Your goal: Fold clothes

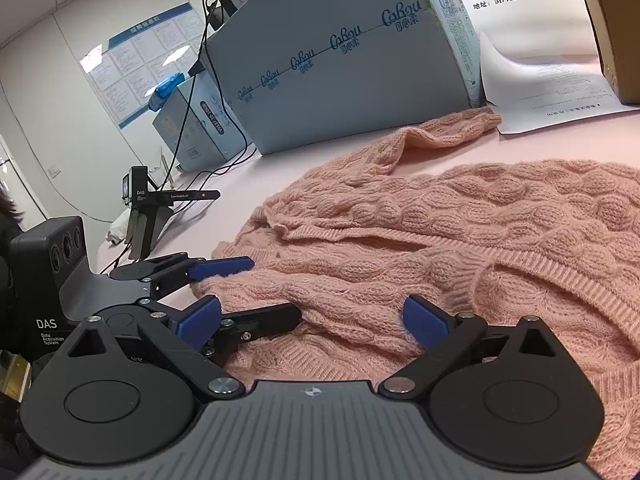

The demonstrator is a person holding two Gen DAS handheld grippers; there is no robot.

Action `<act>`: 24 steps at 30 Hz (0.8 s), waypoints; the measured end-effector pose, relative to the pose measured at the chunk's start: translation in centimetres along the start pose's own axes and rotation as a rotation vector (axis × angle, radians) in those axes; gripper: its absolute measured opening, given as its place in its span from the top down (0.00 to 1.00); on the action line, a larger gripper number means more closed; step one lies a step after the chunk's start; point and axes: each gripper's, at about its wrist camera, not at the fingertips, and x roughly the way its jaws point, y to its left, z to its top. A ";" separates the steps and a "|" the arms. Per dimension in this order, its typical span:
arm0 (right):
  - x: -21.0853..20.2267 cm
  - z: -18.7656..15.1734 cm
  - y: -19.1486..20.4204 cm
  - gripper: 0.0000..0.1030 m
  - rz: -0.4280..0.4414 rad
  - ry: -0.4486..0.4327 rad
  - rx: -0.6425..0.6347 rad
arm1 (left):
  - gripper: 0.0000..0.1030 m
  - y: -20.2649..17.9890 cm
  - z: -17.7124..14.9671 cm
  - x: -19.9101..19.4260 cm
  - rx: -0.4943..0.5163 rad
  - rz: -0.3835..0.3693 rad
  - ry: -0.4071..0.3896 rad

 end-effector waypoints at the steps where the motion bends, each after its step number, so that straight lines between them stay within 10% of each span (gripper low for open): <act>1: 0.1 0.0 0.0 0.05 -0.001 0.001 -0.001 | 0.09 0.0 0.0 0.0 -0.002 0.002 0.001; 11: -0.3 1.2 1.2 0.05 -0.016 0.013 -0.039 | 0.09 1.3 0.0 -0.8 -0.081 0.024 -0.014; 24: -3.2 9.5 2.0 0.05 -0.101 -0.232 -0.159 | 0.09 4.0 0.1 -2.3 -0.264 0.043 -0.088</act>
